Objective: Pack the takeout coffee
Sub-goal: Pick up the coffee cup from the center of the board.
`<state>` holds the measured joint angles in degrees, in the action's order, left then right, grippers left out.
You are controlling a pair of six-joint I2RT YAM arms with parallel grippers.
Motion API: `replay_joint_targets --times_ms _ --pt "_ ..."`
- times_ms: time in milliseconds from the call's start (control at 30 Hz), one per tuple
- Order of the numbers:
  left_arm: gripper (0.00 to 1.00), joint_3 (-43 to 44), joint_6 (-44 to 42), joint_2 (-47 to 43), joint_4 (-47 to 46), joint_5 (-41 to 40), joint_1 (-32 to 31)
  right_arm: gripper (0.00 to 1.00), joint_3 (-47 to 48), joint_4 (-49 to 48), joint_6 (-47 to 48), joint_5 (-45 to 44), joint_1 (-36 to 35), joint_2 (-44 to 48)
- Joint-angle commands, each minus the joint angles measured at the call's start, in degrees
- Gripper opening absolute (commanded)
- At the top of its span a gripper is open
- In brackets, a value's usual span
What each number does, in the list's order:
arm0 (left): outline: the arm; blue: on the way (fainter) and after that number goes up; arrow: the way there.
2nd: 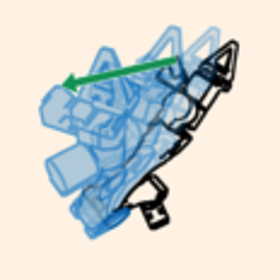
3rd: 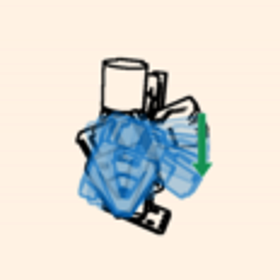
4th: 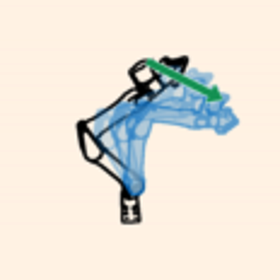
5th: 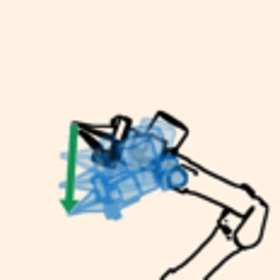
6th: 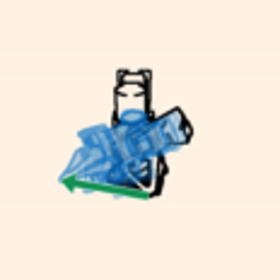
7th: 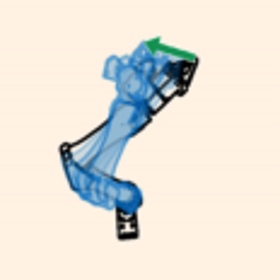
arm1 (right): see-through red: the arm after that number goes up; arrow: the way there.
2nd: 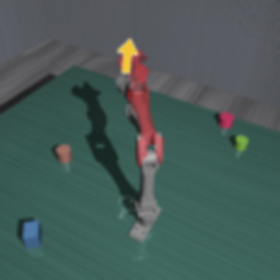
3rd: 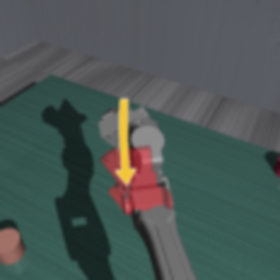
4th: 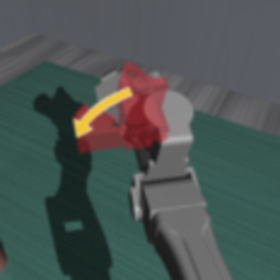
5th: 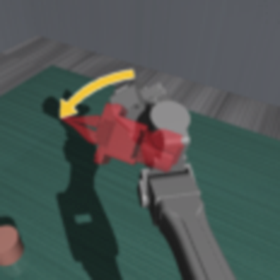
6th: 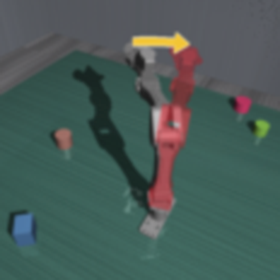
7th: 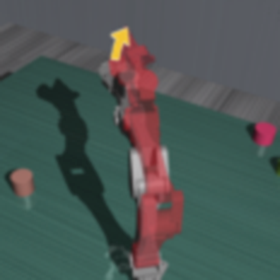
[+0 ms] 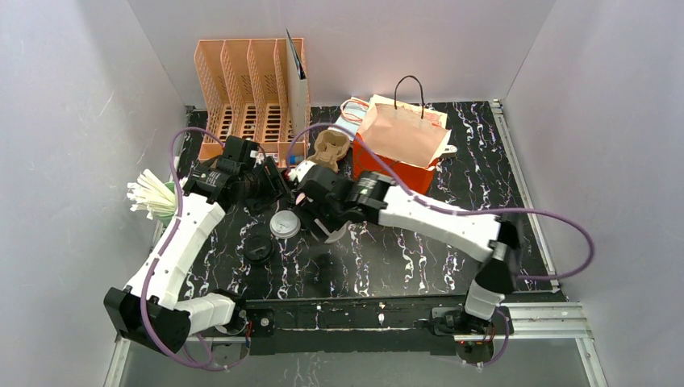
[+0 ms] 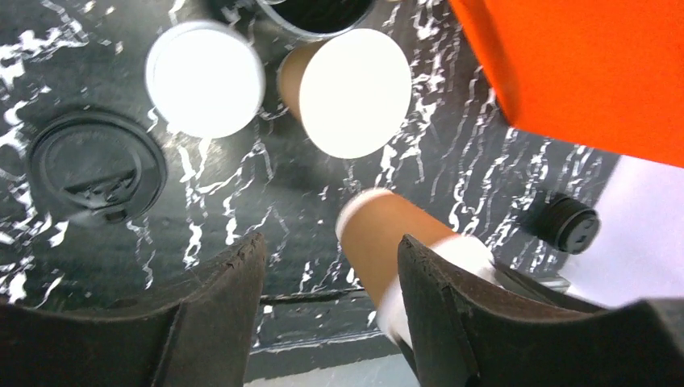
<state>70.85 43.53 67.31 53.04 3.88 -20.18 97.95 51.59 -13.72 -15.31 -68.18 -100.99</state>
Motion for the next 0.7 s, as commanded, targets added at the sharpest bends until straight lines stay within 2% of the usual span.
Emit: replay_joint_targets --times_ms 0,167,300,400,533,667 --pt "0.57 0.99 2.09 2.13 -7.76 4.69 -0.01 0.61 5.95 2.27 3.10 -4.41 3.18 10.65" --pt "0.56 3.17 4.58 6.36 -14.35 5.06 -4.81 0.58 12.70 0.35 9.03 -6.17 6.08 15.67" --pt "0.57 7.88 6.07 11.29 -17.69 1.89 -11.24 0.56 17.37 -2.59 13.43 -12.44 6.72 16.82" --pt "0.59 11.43 9.47 13.79 -20.03 -0.73 -14.05 0.49 17.78 -6.44 16.79 -17.83 8.74 17.48" --pt "0.60 12.86 21.48 12.87 -24.68 -4.03 -17.94 0.47 17.04 -8.96 17.94 -14.42 16.35 17.62" --pt "0.64 13.34 26.95 11.16 -26.93 -10.37 -22.35 0.44 15.50 -9.75 15.48 -10.24 23.48 17.17"
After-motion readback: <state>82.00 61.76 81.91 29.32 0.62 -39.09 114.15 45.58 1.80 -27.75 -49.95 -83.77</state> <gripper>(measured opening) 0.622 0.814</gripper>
